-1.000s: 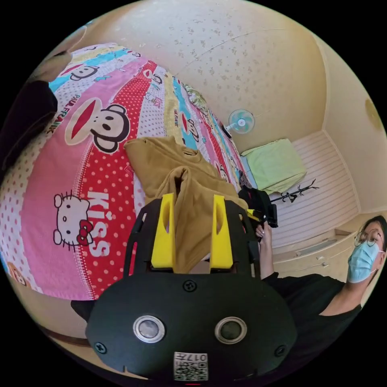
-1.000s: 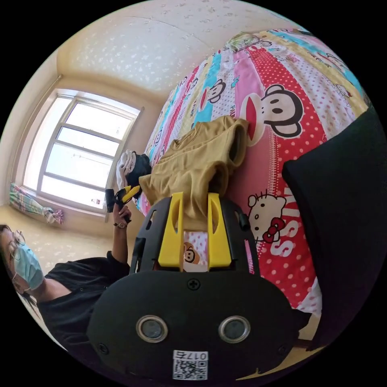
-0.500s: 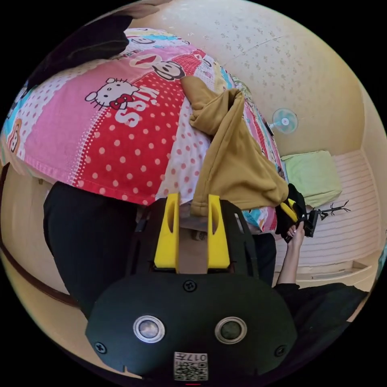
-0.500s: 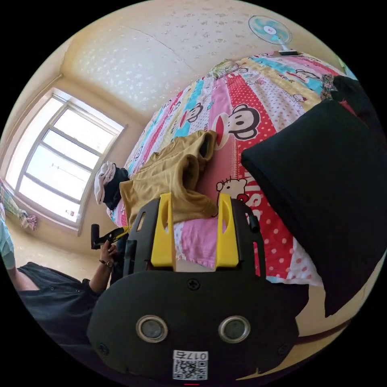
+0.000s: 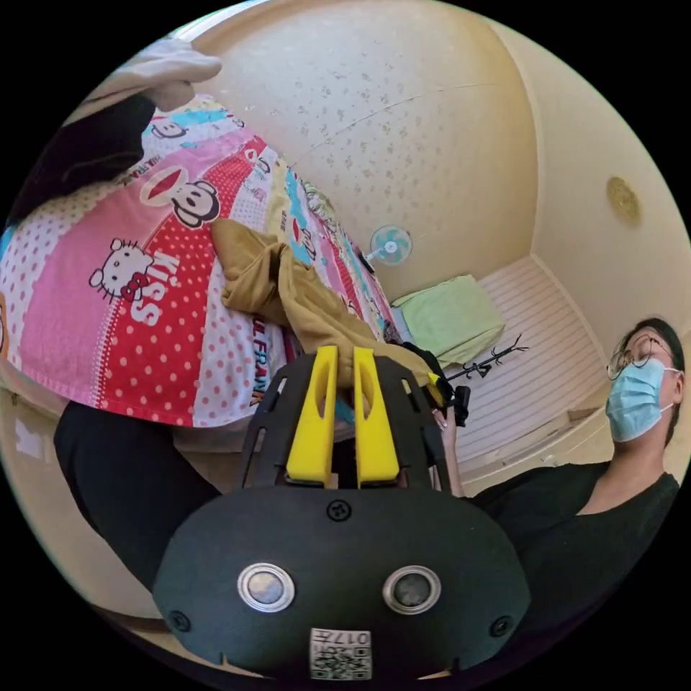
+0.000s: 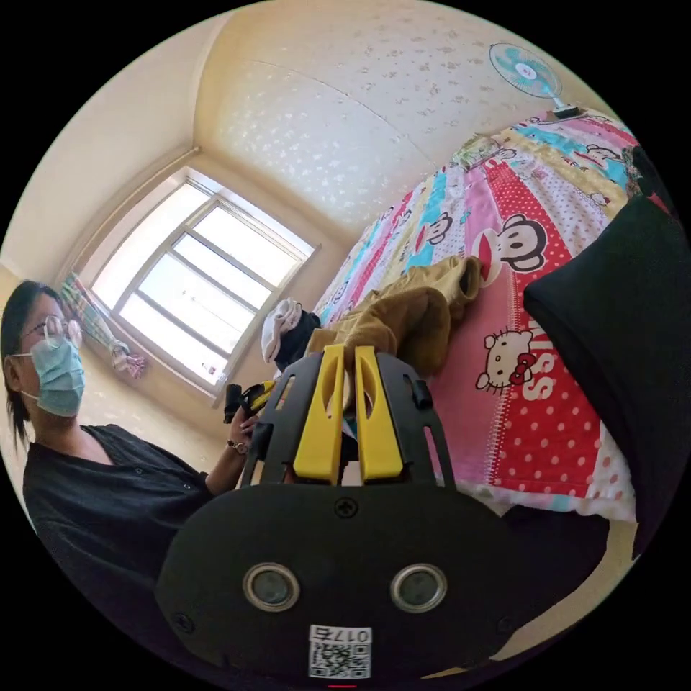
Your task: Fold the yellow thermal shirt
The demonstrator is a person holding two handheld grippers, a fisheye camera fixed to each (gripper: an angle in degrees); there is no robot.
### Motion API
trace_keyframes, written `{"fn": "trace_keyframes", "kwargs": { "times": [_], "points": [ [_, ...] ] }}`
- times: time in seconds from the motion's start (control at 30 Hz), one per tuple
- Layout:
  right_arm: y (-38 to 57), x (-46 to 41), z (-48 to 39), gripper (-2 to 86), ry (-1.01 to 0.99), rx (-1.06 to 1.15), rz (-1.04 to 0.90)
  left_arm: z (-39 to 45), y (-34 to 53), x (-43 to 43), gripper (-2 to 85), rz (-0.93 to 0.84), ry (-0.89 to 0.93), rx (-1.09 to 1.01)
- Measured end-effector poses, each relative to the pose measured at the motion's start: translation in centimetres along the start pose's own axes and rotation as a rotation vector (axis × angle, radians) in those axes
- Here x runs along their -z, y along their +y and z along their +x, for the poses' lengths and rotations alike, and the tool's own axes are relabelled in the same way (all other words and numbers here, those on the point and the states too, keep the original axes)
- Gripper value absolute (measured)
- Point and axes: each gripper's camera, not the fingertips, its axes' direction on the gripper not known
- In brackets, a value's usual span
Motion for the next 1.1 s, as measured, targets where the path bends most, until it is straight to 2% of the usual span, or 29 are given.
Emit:
{"fn": "trace_keyframes", "kwargs": {
  "times": [0.1,0.17,0.3,0.4,0.53,0.7,0.87,1.0,1.1],
  "points": [
    [0.0,2.5,-3.2,3.1,-0.188,0.105,0.023,4.4,-1.3,4.1,4.5,0.092,0.075,-0.171],
    [0.1,3.5,-5.5,3.0,-0.212,0.179,0.016,7.4,-1.9,7.2,4.5,0.148,0.08,-0.271],
    [1.0,5.5,-10.0,2.9,-0.097,0.224,0.016,10.8,-1.6,9.9,4.3,0.144,-0.026,-0.351],
    [1.9,6.3,-12.2,2.7,-0.02,0.251,0.006,11.7,-0.6,11.4,4.2,0.16,0.03,-0.34],
    [2.5,6.9,-13.1,2.6,-0.026,0.283,0.021,11.1,0.0,11.7,4.2,0.143,0.087,-0.264],
    [-1.9,3.5,-7.9,2.8,0.056,0.167,-0.001,6.6,-4.0,7.4,4.2,0.084,0.026,-0.082],
    [-11.0,-2.7,-0.1,3.8,0.166,0.108,0.02,-1.7,-14.6,-0.5,5.6,-0.007,0.014,0.031],
    [-14.0,-6.6,5.6,6.8,0.183,-0.047,-0.013,-5.7,-16.8,-3.1,12.2,-0.018,0.011,0.134],
    [-12.3,-7.6,7.3,7.9,0.189,-0.078,-0.064,-6.8,-15.8,-4.5,14.3,-0.094,-0.082,0.121]
  ]
}}
